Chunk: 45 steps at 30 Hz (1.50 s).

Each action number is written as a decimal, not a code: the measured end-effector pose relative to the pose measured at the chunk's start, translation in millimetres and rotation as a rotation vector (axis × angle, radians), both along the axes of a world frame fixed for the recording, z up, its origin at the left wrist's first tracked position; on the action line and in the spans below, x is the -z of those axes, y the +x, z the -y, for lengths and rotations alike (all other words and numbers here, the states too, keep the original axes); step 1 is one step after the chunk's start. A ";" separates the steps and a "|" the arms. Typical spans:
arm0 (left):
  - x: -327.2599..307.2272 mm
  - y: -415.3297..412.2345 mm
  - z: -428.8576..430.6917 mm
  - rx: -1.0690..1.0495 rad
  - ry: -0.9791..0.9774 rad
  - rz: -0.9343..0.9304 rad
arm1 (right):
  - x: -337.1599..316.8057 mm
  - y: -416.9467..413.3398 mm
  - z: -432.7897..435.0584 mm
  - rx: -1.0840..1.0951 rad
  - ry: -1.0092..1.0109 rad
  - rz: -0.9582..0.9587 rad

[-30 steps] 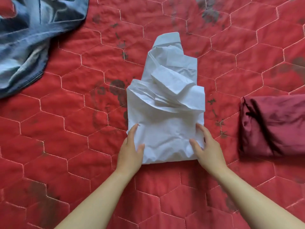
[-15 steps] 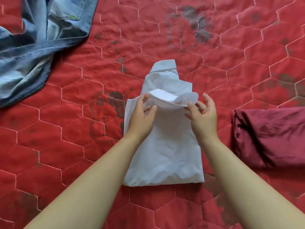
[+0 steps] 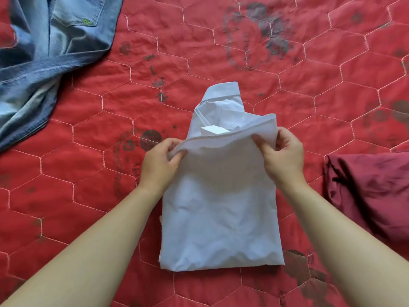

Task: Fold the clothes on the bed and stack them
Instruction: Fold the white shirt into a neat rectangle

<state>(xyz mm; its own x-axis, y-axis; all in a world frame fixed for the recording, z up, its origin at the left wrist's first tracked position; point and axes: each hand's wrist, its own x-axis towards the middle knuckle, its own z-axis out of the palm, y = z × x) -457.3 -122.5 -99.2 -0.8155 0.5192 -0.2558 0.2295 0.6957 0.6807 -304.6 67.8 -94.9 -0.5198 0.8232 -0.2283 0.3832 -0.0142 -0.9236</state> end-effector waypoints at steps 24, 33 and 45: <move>-2.2 24.0 -44.9 0.291 -0.113 -0.528 | 0.5 -52.4 11.7 -0.571 0.807 0.315; 70.5 12.4 -40.2 0.452 -0.235 -0.504 | 70.9 -48.0 -11.6 -0.581 0.752 0.484; 5.1 80.3 49.3 0.677 -0.372 -0.309 | 1.1 66.3 62.5 -0.736 0.685 0.309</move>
<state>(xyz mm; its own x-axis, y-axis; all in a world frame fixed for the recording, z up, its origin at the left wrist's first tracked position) -377.1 -171.8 -104.2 -0.4191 0.8483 -0.3236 0.8180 0.5074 0.2708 -238.2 5.2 -96.0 -0.9426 0.3314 -0.0416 0.3057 0.8060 -0.5068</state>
